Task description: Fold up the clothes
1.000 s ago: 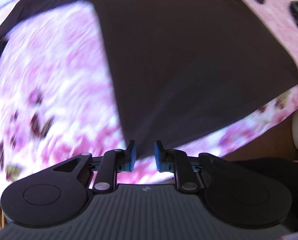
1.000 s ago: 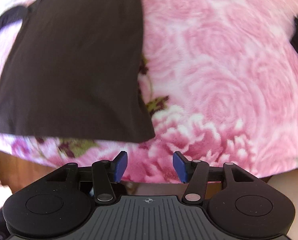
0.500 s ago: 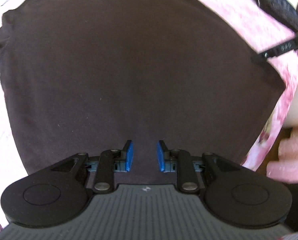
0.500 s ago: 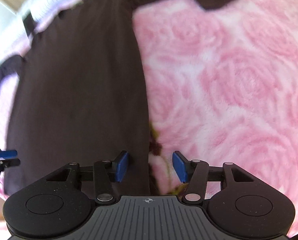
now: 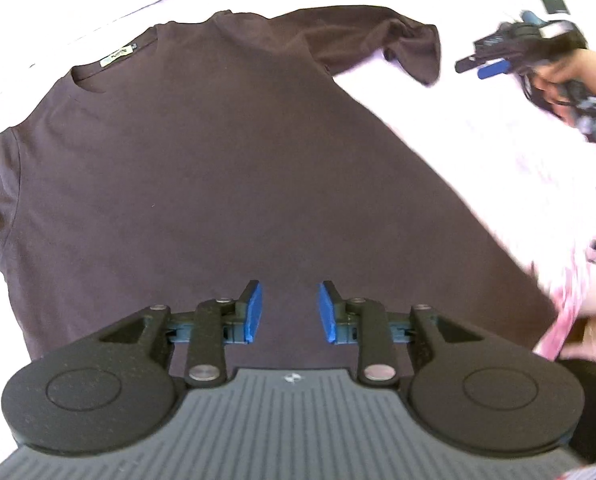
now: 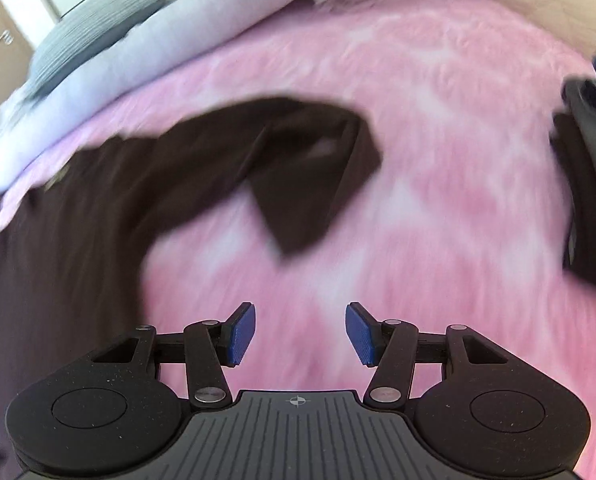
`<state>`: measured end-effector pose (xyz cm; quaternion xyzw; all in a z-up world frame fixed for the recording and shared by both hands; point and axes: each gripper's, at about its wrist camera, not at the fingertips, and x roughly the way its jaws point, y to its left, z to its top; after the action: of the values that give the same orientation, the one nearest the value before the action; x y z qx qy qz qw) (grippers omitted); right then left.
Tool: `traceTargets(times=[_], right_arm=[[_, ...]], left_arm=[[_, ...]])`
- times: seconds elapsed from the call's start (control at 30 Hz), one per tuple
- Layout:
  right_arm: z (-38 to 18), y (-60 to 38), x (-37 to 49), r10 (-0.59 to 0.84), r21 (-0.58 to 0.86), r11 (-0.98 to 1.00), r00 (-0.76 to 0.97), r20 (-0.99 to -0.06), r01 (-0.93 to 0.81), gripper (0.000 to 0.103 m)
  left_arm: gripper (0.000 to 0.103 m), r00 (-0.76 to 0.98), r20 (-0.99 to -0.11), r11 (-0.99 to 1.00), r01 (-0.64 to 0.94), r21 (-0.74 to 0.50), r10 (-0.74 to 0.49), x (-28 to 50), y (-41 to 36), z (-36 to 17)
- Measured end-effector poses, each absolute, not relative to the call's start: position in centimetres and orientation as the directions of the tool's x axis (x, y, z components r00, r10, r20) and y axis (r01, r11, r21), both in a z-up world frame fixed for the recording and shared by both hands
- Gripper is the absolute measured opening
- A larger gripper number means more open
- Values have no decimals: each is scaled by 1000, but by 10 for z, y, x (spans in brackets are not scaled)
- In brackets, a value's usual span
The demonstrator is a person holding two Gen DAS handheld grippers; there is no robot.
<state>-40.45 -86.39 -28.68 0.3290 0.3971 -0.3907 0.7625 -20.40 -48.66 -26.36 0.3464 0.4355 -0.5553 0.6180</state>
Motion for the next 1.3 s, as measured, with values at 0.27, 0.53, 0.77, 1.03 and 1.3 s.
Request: traceTargets(times=[0.27,0.53,0.77,1.03,1.3], right_arm=[[-334,-986,-401,-245,209,512,375,-894,833,26],[-274,-1067,-444,-223,62,734,326,-919,676,13],[-242,-1139,-454,-484,-247,717,210,-849,652,13],[-288,-1118,-466,-229,-43,814,252,-940,579,52],[-321,-1119,-462,-71,1,891,141,-987,454,16]], left_arm=[[26,76,-952,251,968,-1,-297,-272,-550,-282],[26,-26,-913,154,983,-97,-408,-335,-666,-279],[27,-95,-887,25,993,-119,-452,-374,-730,-280],[27,-100,-903,18,993,-119,-417,-380,-752,-295],[28,-108,-918,0,993,-116,-381,-385,-760,-310]])
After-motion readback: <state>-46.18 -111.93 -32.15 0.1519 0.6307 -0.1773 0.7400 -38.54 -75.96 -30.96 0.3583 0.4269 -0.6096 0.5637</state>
